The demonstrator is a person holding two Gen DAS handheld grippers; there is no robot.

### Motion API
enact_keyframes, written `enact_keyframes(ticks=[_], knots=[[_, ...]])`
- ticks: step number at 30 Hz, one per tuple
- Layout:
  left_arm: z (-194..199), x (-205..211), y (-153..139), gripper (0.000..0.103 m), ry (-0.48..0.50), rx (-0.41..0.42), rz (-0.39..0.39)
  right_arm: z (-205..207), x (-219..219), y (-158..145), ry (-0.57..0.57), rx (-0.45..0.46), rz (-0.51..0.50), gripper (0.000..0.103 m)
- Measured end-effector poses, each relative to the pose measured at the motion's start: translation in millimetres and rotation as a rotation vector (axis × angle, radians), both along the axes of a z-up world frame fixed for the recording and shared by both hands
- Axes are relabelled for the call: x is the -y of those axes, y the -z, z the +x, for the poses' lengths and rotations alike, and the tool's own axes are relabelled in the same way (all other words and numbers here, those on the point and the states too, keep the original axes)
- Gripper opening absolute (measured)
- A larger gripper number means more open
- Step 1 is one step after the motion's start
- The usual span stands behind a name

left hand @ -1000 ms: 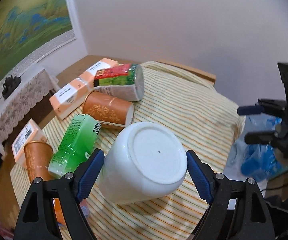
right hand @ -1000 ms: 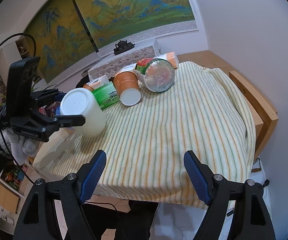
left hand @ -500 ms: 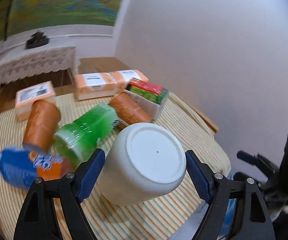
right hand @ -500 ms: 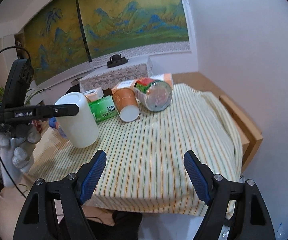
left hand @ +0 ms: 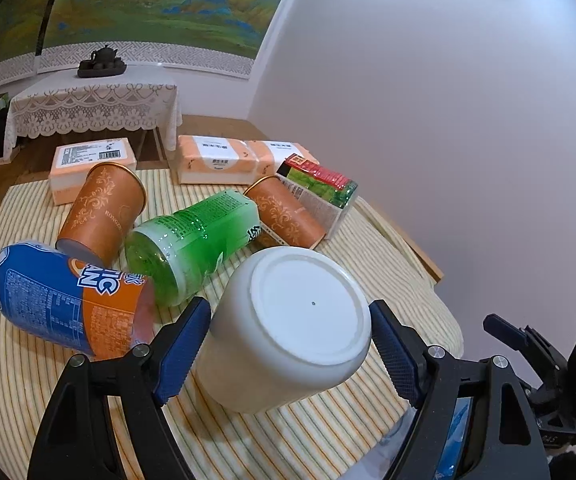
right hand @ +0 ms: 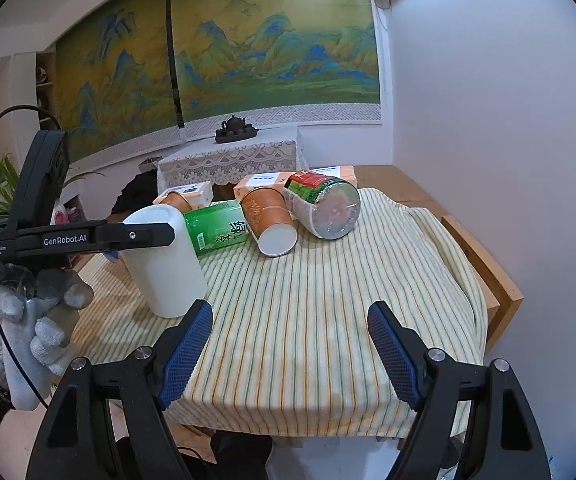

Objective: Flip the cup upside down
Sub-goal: 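Lower the white cup rim-first onto the cloth with the left gripper, then open the left gripper and pull it back from the cup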

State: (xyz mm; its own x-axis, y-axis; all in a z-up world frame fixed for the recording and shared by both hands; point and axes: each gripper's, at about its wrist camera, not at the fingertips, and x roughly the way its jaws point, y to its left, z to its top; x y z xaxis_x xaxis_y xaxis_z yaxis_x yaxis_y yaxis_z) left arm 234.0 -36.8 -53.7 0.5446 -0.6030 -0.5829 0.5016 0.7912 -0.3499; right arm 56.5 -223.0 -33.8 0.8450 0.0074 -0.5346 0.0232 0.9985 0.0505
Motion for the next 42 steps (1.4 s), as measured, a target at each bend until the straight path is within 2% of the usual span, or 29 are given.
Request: enact_keyframes(ticks=[9, 20, 26, 28, 35, 42], knots=[[2.6, 0.3, 9.6, 0.083, 0.006, -0.011, 0.013, -2.4, -5.9, -3.9, 0.0, 0.004, -0.013, 0.077], [1.4, -3.7, 3.7, 0.082, 0.006, 0.01, 0.034, -4.9, -13.0, -7.2, -0.015, 0.005, -0.019, 0.077], [3.7, -6.4, 3.0, 0.09, -0.01, 0.004, 0.033, -5.9, -15.8, -8.1, -0.021, 0.005, -0.021, 0.077], [3.8, -8.8, 2.0, 0.096, -0.015, 0.001, 0.029, -6.3, -16.3, -8.3, -0.023, 0.003, -0.018, 0.077], [-19.1, -13.1, -16.8, 0.097, -0.057, 0.099, 0.088, -9.7, -19.3, -12.1, -0.018, 0.012, -0.016, 0.077], [-69.2, -22.1, -46.2, 0.098, -0.157, 0.226, 0.176, -13.2, -25.7, -16.4, -0.006, 0.024, -0.02, 0.077]])
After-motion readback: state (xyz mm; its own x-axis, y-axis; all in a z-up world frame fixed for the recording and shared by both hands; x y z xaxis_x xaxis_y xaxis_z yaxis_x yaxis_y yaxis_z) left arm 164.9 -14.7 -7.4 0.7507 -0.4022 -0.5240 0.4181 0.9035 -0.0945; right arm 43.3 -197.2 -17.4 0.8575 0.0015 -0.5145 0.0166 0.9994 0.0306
